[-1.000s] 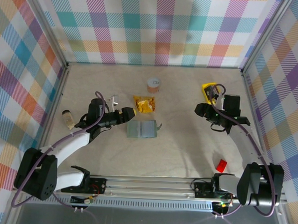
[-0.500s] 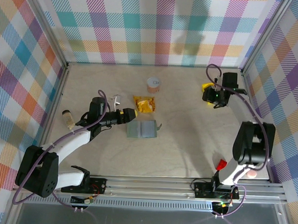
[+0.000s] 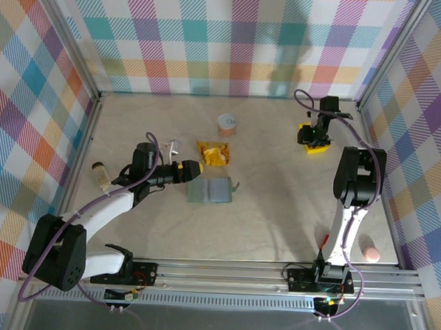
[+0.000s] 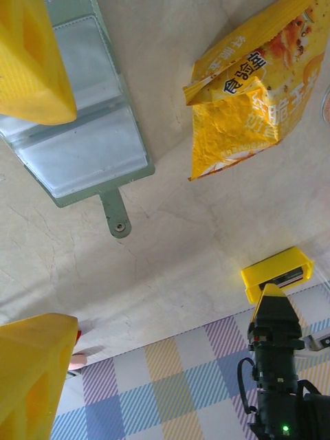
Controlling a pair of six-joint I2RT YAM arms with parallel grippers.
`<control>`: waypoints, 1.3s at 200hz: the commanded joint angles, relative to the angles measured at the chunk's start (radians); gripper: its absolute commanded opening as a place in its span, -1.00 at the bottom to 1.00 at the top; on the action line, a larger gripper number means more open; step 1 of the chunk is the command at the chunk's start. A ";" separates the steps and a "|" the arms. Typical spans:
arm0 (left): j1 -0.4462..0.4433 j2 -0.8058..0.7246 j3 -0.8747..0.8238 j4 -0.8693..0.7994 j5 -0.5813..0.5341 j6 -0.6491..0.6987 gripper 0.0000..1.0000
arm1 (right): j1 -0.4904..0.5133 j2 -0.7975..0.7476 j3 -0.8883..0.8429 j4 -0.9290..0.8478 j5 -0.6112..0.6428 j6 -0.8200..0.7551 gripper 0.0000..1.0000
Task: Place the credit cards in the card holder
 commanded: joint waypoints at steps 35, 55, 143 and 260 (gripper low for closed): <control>0.000 -0.013 0.026 -0.012 0.027 0.019 0.42 | -0.005 0.094 0.115 -0.071 0.038 -0.065 -0.24; 0.000 -0.006 0.030 -0.013 0.034 0.017 0.40 | -0.003 0.112 0.130 -0.077 0.035 -0.064 -0.28; 0.000 -0.027 0.017 -0.023 0.033 0.019 0.36 | 0.027 0.062 0.059 -0.052 0.051 -0.007 -0.81; 0.000 -0.016 0.039 -0.076 0.027 0.002 0.31 | 0.237 -0.139 -0.213 -0.043 0.131 0.297 -0.84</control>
